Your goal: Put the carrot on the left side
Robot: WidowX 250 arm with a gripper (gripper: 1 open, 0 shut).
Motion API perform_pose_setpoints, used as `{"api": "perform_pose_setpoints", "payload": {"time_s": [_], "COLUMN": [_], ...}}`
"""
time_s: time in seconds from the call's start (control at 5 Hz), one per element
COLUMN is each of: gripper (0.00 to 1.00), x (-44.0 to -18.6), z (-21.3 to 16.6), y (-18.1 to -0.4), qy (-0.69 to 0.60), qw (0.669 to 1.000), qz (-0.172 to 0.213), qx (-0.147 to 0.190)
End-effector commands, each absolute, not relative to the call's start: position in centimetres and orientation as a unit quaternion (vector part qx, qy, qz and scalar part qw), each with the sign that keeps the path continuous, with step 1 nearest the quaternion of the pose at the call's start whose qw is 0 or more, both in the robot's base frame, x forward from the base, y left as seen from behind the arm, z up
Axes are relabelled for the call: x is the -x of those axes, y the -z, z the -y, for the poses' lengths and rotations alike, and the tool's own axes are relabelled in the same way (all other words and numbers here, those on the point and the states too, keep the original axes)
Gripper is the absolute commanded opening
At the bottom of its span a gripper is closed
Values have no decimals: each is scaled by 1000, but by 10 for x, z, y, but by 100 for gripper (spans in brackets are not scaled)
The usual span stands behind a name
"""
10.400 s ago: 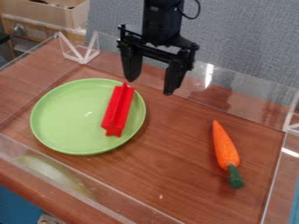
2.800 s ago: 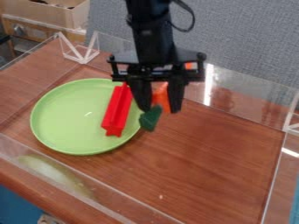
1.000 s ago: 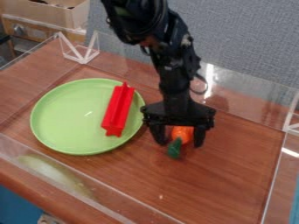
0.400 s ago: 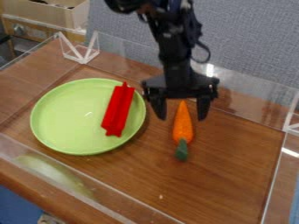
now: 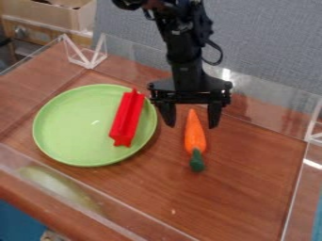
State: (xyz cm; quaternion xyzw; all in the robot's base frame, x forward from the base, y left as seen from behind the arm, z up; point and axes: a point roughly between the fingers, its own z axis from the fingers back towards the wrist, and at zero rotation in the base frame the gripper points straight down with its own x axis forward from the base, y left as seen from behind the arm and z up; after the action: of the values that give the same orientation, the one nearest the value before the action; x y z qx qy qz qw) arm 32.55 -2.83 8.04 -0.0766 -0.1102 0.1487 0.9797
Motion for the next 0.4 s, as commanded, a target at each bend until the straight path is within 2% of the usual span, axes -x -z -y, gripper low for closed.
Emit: {"api": "perform_pose_setpoints", "payload": {"time_s": [0.0,0.2], "gripper": [100,100], "x": [-322,-317], "z": [26,27], "y": [-99,-98], "qy": [-127,-105], "qw": [979,982], "qz": [135,131], "qx": [82,82]}}
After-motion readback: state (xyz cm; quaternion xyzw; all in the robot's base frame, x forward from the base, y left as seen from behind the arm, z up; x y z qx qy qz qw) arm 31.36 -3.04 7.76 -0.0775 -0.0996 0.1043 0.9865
